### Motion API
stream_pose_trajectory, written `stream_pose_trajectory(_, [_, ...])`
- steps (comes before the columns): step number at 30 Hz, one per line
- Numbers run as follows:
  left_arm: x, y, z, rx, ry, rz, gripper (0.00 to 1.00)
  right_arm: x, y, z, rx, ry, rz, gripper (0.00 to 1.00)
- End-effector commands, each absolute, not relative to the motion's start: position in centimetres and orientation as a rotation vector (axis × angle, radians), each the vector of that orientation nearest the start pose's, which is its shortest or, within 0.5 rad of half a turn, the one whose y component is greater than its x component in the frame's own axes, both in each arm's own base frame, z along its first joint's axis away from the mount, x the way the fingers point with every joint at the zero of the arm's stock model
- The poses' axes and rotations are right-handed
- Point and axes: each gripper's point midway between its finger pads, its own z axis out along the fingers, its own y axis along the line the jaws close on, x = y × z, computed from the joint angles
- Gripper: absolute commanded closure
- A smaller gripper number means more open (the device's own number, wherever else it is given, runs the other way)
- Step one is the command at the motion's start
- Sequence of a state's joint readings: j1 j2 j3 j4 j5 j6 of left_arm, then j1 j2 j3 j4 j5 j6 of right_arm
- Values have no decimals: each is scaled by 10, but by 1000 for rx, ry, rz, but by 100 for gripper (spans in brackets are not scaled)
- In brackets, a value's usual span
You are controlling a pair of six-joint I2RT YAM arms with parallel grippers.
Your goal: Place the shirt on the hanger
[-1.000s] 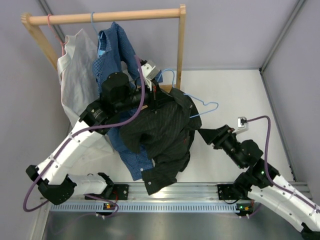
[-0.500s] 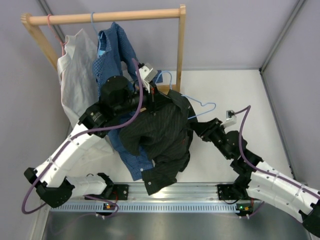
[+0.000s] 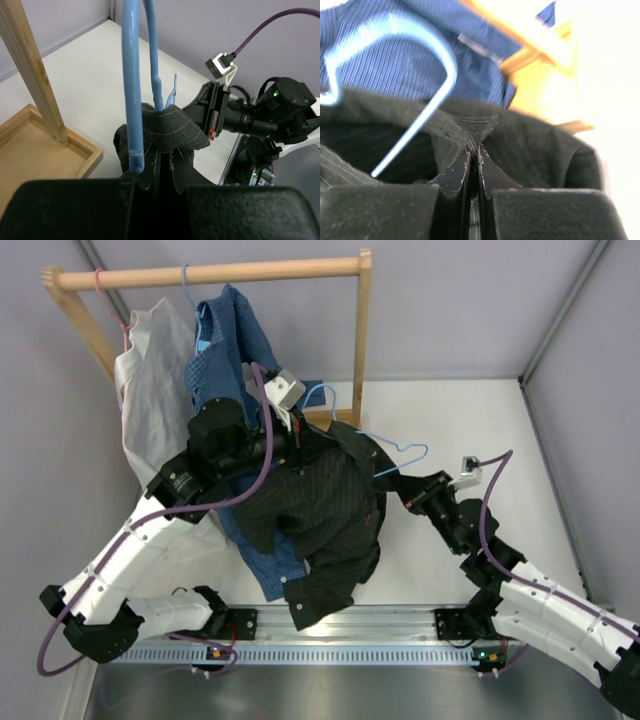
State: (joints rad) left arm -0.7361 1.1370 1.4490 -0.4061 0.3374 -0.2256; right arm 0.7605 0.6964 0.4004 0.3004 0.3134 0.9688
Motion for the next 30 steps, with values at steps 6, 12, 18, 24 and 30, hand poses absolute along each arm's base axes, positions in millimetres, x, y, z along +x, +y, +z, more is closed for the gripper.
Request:
stream_pose_trajectory(6, [197, -259, 440, 741, 1476, -910, 100, 274, 143, 263, 447, 1602, 911, 100])
stream_pose_trajectory(12, [191, -238, 417, 771, 1472, -802, 100, 274, 120, 283, 389, 1616, 764, 100])
stream_pose_trajectory(18, [209, -236, 391, 745, 1608, -725, 100, 278, 127, 304, 224, 1663, 683, 100])
stream_pose_trajectory(24, [244, -242, 423, 413, 1615, -782, 100, 242, 177, 303, -100, 1682, 929, 100])
stream_pose_trajectory(30, [247, -289, 461, 432, 1425, -1039, 100, 187, 219, 266, -360, 1650, 1188, 97])
